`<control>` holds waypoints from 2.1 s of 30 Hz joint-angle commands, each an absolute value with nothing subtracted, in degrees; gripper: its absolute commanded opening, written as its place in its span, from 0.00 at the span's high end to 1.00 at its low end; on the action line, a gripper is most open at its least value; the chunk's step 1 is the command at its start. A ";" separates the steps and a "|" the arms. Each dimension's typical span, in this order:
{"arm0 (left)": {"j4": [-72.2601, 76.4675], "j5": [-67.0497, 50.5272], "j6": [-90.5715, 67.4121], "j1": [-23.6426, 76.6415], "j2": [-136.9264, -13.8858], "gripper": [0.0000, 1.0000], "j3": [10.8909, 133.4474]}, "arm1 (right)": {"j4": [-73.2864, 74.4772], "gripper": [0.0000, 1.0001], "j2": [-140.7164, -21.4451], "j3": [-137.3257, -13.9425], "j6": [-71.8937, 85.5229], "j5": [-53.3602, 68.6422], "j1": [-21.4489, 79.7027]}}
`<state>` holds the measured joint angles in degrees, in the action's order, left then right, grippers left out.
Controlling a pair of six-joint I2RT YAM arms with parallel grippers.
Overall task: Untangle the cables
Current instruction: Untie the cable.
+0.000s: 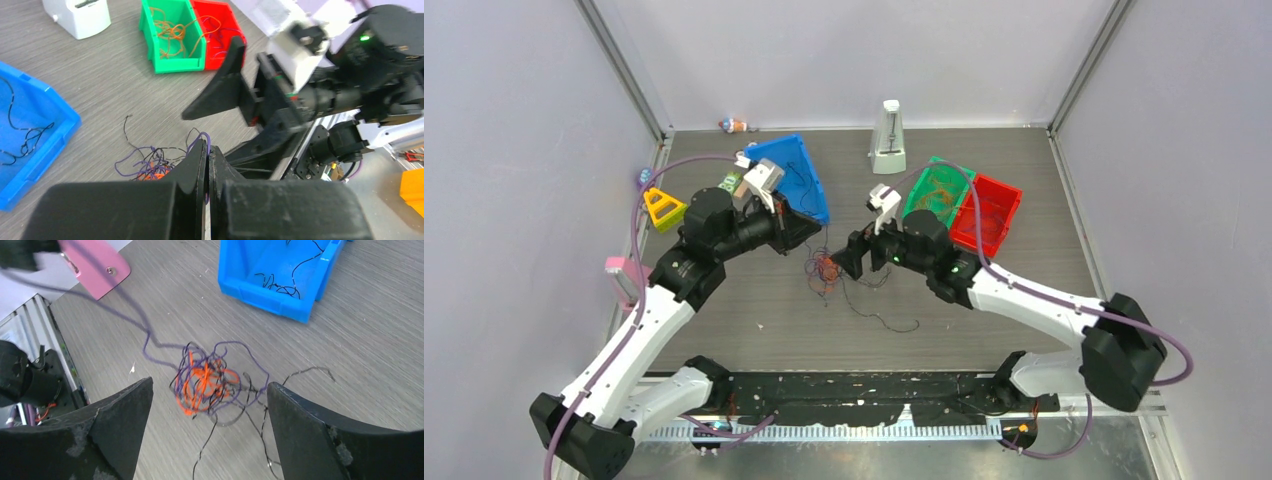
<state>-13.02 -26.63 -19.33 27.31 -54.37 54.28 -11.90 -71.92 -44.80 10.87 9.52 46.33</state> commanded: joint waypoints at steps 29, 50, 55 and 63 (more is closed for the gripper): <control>-30.38 -2.44 -11.49 20.50 -49.57 1.00 81.13 | -3.80 0.40 -71.98 -28.33 34.83 -14.03 33.48; -23.50 -34.12 -16.99 21.02 -55.98 1.00 72.47 | 0.64 0.01 -51.25 -33.27 13.97 6.33 32.26; -23.74 -37.02 -16.46 21.92 -58.16 1.00 73.39 | 0.81 0.00 -52.35 -38.01 10.57 9.96 33.92; -24.25 -40.28 -16.30 23.09 -61.39 1.00 75.07 | -4.45 0.00 -60.02 -46.22 3.40 11.66 45.31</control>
<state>-26.41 -36.60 -16.25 22.44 -60.34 72.12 0.25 -56.71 -40.21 9.02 10.37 39.42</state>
